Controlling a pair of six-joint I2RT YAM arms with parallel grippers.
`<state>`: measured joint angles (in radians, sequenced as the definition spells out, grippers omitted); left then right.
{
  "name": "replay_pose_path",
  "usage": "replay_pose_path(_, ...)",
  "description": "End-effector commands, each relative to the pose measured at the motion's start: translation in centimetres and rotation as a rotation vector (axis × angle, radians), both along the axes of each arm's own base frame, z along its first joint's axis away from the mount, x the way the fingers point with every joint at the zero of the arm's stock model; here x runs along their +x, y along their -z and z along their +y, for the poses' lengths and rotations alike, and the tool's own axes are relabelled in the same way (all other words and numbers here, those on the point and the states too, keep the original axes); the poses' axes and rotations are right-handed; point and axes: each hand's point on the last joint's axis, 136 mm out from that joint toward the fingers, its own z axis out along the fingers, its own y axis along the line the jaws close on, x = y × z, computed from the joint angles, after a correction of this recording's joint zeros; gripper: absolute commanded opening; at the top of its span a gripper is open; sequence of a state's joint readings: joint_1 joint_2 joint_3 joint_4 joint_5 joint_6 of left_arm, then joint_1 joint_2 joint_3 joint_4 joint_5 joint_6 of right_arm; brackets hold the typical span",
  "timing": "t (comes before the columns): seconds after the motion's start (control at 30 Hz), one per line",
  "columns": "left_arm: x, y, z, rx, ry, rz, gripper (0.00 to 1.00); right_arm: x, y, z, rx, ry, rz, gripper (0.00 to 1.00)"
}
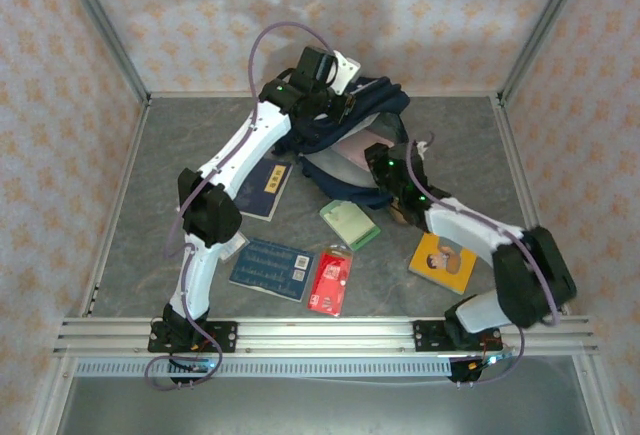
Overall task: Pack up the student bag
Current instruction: Place the pencil case in the student bag.
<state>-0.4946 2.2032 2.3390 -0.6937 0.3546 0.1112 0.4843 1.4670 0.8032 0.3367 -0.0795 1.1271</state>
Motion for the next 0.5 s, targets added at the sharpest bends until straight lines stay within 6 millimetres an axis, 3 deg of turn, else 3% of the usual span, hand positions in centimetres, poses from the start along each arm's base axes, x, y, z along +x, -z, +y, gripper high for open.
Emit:
replay_pose_path(0.0, -0.2, -11.4, -0.2, -0.203, 0.017, -0.241, 0.0, 4.2, -4.4, 2.4, 0.216, 0.027, -0.153, 0.27)
replay_pose_path(0.23, 0.4, -11.9, -0.2, -0.264, 0.018, -0.237, 0.0, 11.6, 1.0, 7.3, 0.22, 0.027, -0.079, 0.39)
replay_pose_path(0.3, 0.8, -12.0, -0.3, -0.292, 0.017, -0.234, 0.0, 13.0, 2.9, 8.8, 0.21, 0.009, -0.051, 0.52)
replay_pose_path(0.37, 1.4, -11.9, 0.0, -0.315, 0.006, -0.227, 0.0, 14.1, 4.1, 10.1, 0.219, -0.02, -0.048, 0.76)
replay_pose_path(0.47, 2.3, -11.5, 0.7, -0.336, -0.009, -0.21, 0.0, 13.9, 4.0, 10.4, 0.198, -0.054, -0.065, 0.87)
